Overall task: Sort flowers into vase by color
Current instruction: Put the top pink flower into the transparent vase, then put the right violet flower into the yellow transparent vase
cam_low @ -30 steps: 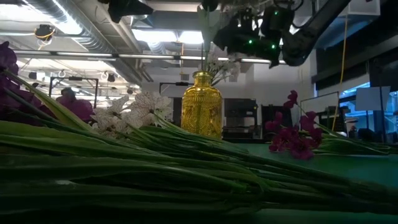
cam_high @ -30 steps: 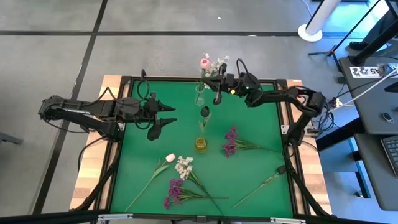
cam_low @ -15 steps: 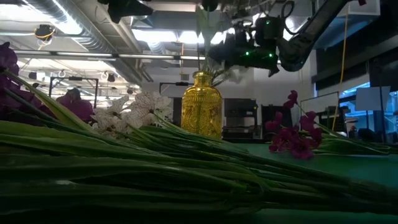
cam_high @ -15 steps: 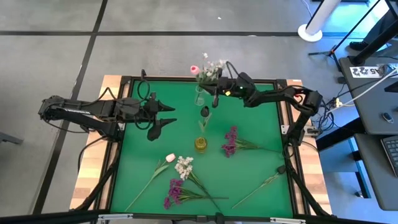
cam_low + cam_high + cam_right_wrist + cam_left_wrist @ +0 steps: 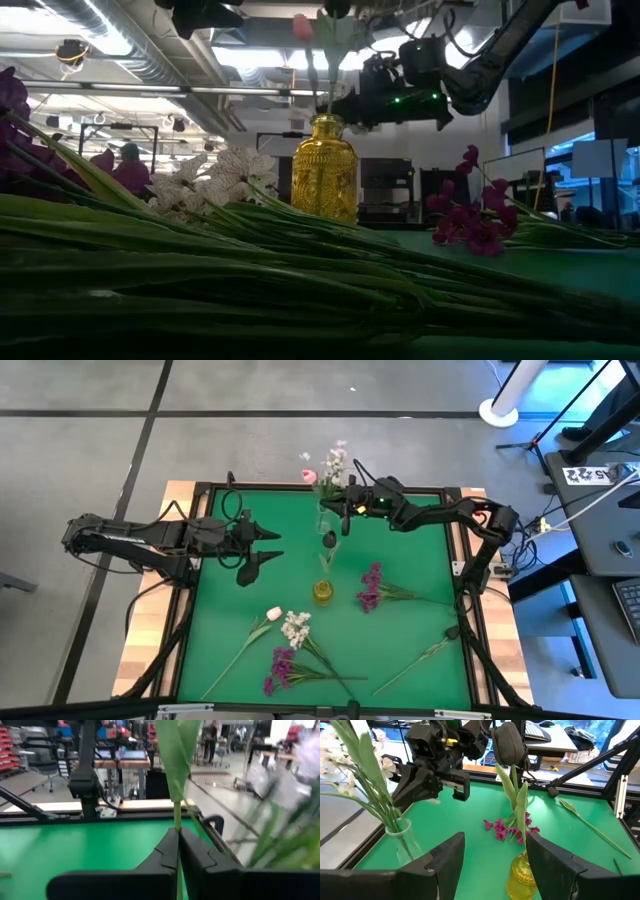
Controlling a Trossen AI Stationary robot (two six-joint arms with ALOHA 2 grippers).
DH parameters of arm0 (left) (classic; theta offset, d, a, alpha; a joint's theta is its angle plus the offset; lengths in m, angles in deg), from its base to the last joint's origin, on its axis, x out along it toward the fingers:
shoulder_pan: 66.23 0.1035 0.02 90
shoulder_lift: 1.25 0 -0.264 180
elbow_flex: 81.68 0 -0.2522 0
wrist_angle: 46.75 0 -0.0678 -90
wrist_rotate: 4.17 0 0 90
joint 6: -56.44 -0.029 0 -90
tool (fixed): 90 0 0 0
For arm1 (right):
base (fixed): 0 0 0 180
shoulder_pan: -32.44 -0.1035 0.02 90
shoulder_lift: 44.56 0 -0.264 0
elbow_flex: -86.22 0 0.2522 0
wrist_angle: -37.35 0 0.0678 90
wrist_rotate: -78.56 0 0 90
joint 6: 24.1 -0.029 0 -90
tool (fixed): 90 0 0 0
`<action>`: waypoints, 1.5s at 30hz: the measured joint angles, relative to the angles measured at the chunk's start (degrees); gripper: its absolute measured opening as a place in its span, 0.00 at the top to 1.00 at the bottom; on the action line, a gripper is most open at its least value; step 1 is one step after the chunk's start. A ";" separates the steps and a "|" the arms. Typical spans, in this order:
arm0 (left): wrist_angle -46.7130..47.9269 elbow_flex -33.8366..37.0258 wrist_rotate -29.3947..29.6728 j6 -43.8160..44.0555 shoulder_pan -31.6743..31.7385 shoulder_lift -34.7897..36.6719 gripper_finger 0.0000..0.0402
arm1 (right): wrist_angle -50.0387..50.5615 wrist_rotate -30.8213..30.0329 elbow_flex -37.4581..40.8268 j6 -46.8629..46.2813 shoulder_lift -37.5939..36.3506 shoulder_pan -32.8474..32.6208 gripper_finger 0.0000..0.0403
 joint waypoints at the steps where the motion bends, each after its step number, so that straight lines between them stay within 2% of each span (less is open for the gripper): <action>1: -0.02 0.00 0.00 0.02 0.00 0.00 0.48 | 0.49 -0.07 0.00 -0.03 0.00 0.00 0.95; 11: 0.02 0.00 -0.02 0.35 0.00 0.00 0.48 | 1.20 -0.07 0.00 -0.17 -1.47 0.00 0.77; 17: 0.84 0.00 0.00 0.46 0.00 0.00 0.48 | 4.67 -0.07 0.02 1.15 -6.50 0.00 0.68; 26: 3.28 0.00 -0.02 2.06 0.00 0.00 0.48 | 28.19 -4.68 0.04 7.76 -23.88 -0.02 0.64; 31: 3.48 0.00 -0.02 3.39 0.00 0.00 0.48 | 41.85 -1.76 0.02 4.40 -35.44 -0.51 0.64; 36: 3.09 0.00 -0.04 7.23 -0.07 0.00 0.48 | 58.00 -0.28 0.02 1.37 -43.62 -5.30 0.64; 40: 2.55 0.00 -0.22 9.17 -1.09 0.00 0.48 | 67.04 -0.61 0.00 -3.12 -44.78 -13.12 0.64; 42: 2.20 0.00 -0.27 9.48 -1.75 0.00 0.48 | 71.06 -3.64 0.00 -4.67 -44.78 -17.92 0.64; 45: 2.12 0.00 -0.24 10.53 -2.77 0.00 0.48 | 78.41 -11.69 0.02 -6.35 -43.99 -25.29 0.64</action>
